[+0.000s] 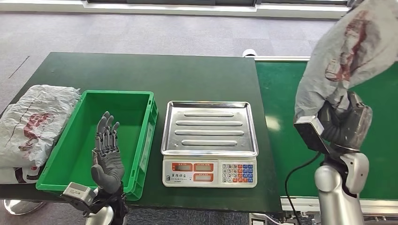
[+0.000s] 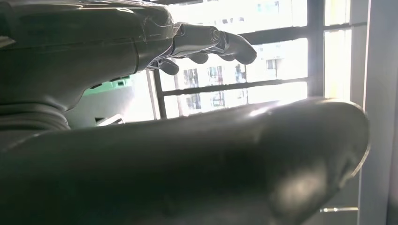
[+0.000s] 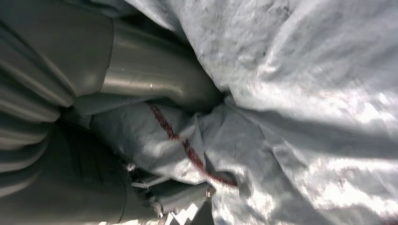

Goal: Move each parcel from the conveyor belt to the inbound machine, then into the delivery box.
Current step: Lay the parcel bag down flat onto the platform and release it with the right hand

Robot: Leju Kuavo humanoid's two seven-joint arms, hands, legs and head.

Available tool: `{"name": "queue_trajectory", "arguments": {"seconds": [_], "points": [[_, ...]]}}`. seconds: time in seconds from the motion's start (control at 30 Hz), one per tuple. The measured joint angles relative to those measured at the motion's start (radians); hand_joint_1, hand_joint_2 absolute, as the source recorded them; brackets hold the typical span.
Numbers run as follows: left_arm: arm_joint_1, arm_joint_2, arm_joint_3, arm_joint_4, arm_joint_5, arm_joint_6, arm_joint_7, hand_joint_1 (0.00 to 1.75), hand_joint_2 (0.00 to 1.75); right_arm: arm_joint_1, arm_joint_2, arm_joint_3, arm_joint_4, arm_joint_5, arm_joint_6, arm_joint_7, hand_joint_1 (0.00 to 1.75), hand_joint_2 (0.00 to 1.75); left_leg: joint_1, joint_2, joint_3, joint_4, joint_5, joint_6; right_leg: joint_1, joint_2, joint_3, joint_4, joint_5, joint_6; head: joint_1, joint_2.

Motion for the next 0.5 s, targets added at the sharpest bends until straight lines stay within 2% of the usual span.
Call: {"name": "queue_trajectory", "arguments": {"seconds": [0.07, 0.2, 0.33, 0.5], "points": [[-0.026, 0.001, -0.018, 0.022, 0.003, 0.0, 0.0, 0.0, 0.0, -0.109, 0.03, 0.063, 0.137, -0.016, 0.049, -0.018, 1.75, 1.75, 0.0, 0.004, 0.002, 0.0, 0.001, -0.001, 0.0, 0.003, -0.001, 0.0, 0.002, -0.001, 0.0, 0.0], [-0.053, 0.003, -0.046, 0.055, 0.005, 0.0, 0.001, 0.0, 0.0, -0.24, 0.087, 0.157, 0.369, -0.047, 0.022, -0.051, 1.75, 1.75, 0.001, -0.002, 0.001, 0.0, 0.005, -0.002, 0.001, -0.001, -0.001, 0.0, 0.004, -0.001, 0.0, 0.0], [-0.056, 0.007, -0.057, 0.072, 0.005, 0.0, 0.0, 0.0, 0.0, -0.289, 0.109, 0.202, 0.477, -0.07, 0.022, -0.054, 1.75, 1.75, 0.002, -0.007, -0.002, 0.0, 0.006, -0.003, 0.002, -0.005, -0.001, 0.001, 0.003, -0.001, 0.0, 0.0], [-0.064, 0.008, -0.063, 0.082, 0.005, -0.001, 0.01, 0.0, 0.0, -0.318, 0.145, 0.248, 0.545, -0.089, 0.069, -0.066, 1.75, 1.75, 0.002, -0.004, -0.004, 0.0, 0.005, -0.003, 0.002, -0.003, -0.004, 0.001, 0.003, -0.002, 0.0, 0.0]]}}
